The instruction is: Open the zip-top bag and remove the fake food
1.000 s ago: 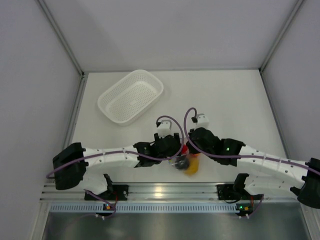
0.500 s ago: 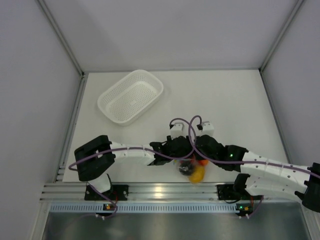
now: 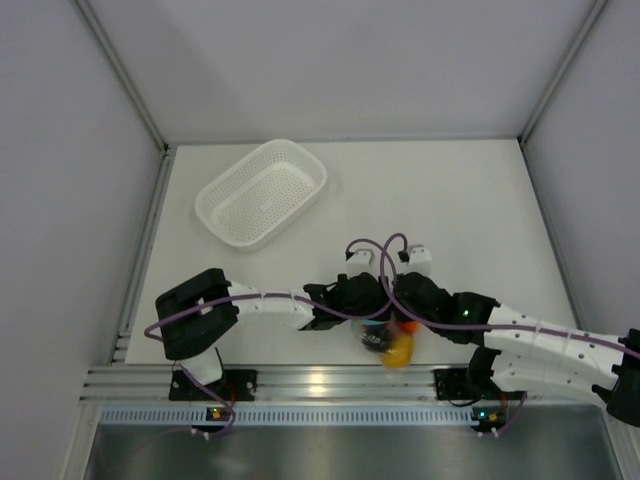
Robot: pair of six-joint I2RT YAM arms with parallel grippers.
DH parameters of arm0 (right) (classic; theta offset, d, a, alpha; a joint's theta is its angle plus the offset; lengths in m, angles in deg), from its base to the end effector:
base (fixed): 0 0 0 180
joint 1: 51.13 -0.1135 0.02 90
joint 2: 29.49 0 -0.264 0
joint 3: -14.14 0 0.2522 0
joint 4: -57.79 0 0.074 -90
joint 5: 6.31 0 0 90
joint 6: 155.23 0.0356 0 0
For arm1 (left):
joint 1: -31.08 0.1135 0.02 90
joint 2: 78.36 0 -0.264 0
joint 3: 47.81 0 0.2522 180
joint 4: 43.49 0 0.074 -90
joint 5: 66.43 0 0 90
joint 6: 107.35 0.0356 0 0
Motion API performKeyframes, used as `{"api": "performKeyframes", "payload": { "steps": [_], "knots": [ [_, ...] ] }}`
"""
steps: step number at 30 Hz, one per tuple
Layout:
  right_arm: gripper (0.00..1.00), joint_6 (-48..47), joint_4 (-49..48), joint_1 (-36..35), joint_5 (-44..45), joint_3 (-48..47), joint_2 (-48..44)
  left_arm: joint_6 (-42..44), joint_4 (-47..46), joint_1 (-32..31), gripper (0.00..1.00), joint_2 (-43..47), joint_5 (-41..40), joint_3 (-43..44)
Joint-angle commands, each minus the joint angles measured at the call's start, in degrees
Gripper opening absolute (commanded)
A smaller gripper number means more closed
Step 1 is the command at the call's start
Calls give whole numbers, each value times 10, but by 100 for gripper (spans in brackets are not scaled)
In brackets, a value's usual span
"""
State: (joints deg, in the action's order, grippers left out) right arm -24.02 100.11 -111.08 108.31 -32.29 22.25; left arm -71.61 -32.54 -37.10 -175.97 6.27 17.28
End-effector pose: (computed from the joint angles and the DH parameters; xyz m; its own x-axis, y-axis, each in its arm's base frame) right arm 0.1026 0.1478 0.2189 -0.7041 -0.0211 -0.7098 -0.2425 0.9466 0.2124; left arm 0.1384 -0.3173 0.1653 -0.8037 -0.0776 -0.5900 0.2633 0.8427 -0.4696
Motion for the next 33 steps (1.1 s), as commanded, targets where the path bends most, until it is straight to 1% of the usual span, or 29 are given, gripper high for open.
{"api": "performKeyframes", "payload": {
  "steps": [1,2,4,7,8,10,13,18,22,26,28,31,32,33],
  "knots": [
    [0,3,-26,3,27,-20,-8,17,-7,-8,74,25,42,-8],
    [0,1,-20,3,32,-23,-6,15,-6,-9,66,37,39,-11],
    [0,-2,-8,3,45,-29,-1,13,-2,-9,64,48,38,-15],
    [0,-5,-7,3,53,-35,1,13,8,-9,27,56,36,-17],
    [0,-6,-5,3,53,-38,2,12,9,-9,11,62,34,-18],
    [0,-10,-3,3,54,-44,5,11,9,-9,1,73,32,-21],
    [0,-23,-5,3,39,-54,19,21,11,-9,0,101,19,-20],
    [0,-29,-37,0,7,-72,48,33,13,-5,0,147,-5,-15],
    [0,-29,-48,-6,7,-83,65,40,13,11,0,181,1,-11],
    [0,-27,-57,-6,25,-79,74,57,26,27,0,240,7,-15],
    [0,-26,-59,0,23,-78,77,64,58,32,0,277,-6,-18],
    [0,-22,-63,17,17,-77,66,76,121,46,0,325,-61,-18],
    [0,-20,-68,19,17,-76,59,79,137,51,0,336,-96,-18],
    [0,-18,-69,21,17,-74,47,86,165,58,0,347,-106,-20]
  ]
}}
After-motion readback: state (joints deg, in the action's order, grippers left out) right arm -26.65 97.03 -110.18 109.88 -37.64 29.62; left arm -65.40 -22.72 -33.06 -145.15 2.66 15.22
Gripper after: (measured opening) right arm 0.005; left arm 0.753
